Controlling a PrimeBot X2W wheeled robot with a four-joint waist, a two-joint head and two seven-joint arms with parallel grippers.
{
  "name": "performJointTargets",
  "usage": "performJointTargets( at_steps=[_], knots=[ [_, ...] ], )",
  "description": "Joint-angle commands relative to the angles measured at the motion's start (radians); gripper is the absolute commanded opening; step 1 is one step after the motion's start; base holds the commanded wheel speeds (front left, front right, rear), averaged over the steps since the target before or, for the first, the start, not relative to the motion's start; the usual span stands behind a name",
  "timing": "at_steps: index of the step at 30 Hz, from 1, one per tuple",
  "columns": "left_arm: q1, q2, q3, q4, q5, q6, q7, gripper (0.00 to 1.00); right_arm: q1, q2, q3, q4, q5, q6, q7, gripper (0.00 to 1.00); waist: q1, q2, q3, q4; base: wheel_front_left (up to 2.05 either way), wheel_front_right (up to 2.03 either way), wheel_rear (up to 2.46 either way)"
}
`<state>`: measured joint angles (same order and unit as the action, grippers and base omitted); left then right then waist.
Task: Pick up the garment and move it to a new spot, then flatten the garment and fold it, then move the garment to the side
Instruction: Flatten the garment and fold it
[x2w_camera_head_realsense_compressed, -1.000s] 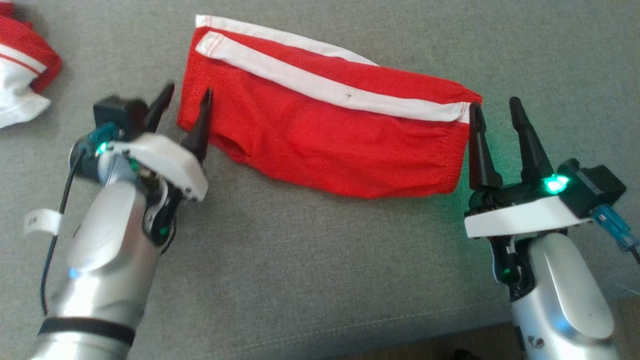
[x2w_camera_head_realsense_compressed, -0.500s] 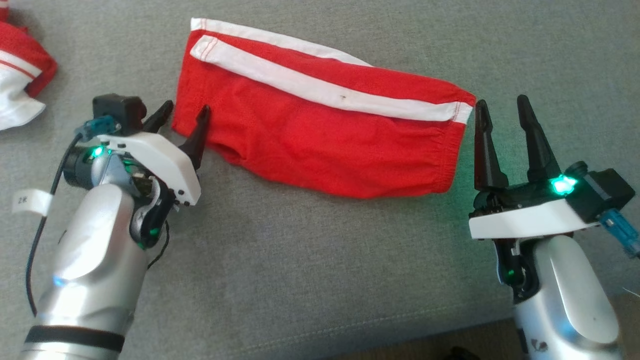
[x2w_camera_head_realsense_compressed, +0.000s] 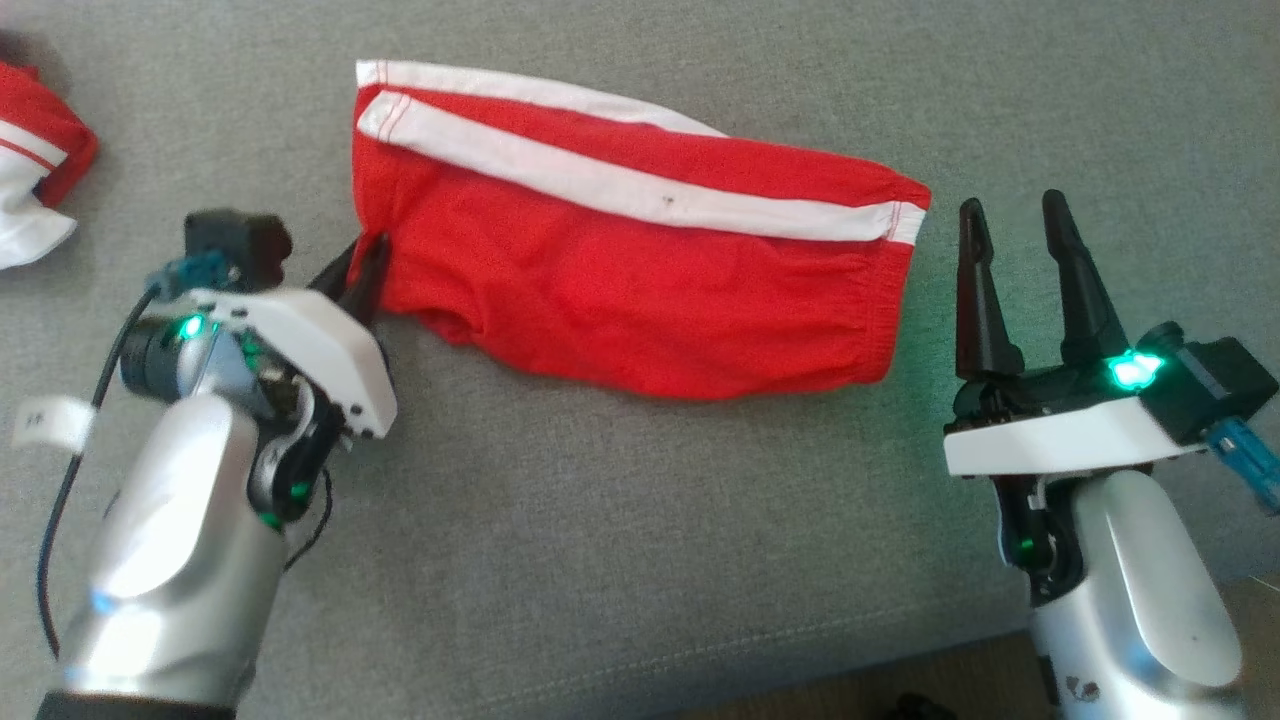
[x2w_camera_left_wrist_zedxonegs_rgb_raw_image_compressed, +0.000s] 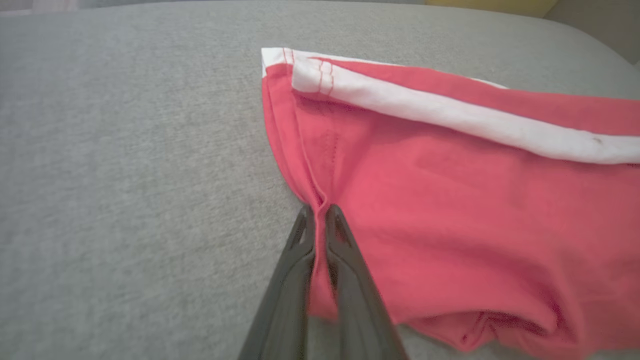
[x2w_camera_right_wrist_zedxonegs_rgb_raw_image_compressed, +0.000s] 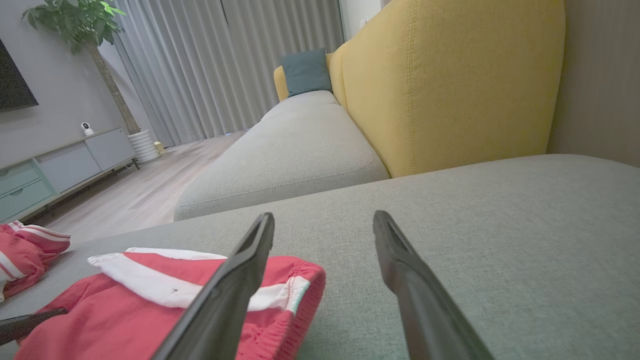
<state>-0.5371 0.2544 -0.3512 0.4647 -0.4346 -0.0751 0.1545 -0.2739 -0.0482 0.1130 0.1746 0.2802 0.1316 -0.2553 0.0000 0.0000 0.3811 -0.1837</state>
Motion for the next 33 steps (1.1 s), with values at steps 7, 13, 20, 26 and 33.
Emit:
performJointTargets(
  at_steps=[7, 13, 20, 26, 33],
  knots=[
    [0.113, 0.052, 0.08, -0.141, -0.054, 0.04, -0.044, 0.0, 0.022, -0.002, -0.005, -0.002, -0.034, -0.001, -0.006, 1.0, 0.0, 0.0, -0.032, 0.028, 0.0, 0.0, 0.0],
    [0.28, 0.03, 0.104, -0.309, -0.105, 0.082, -0.061, 0.0, 0.037, -0.002, -0.021, 0.058, -0.089, -0.001, -0.006, 1.0, 0.0, 0.0, -0.063, 0.066, 0.0, 0.0, 0.0],
    [0.394, -0.005, 0.122, -0.403, -0.139, 0.128, -0.087, 0.0, 0.015, -0.002, -0.007, 0.119, -0.1, -0.001, -0.006, 1.0, 0.0, 0.0, -0.071, 0.079, 0.0, 0.0, 0.0],
    [0.428, -0.031, 0.131, -0.403, -0.16, 0.127, -0.142, 0.87, -0.014, -0.002, 0.019, 0.152, -0.097, -0.001, 0.014, 1.0, 0.0, 0.0, -0.076, 0.075, 0.0, 0.0, 0.0],
    [0.434, -0.039, 0.141, -0.399, -0.114, 0.132, -0.273, 1.0, -0.031, -0.002, 0.015, 0.158, -0.122, -0.001, 0.053, 1.0, 0.0, 0.0, -0.104, 0.076, 0.0, 0.0, 0.0]
  ],
)
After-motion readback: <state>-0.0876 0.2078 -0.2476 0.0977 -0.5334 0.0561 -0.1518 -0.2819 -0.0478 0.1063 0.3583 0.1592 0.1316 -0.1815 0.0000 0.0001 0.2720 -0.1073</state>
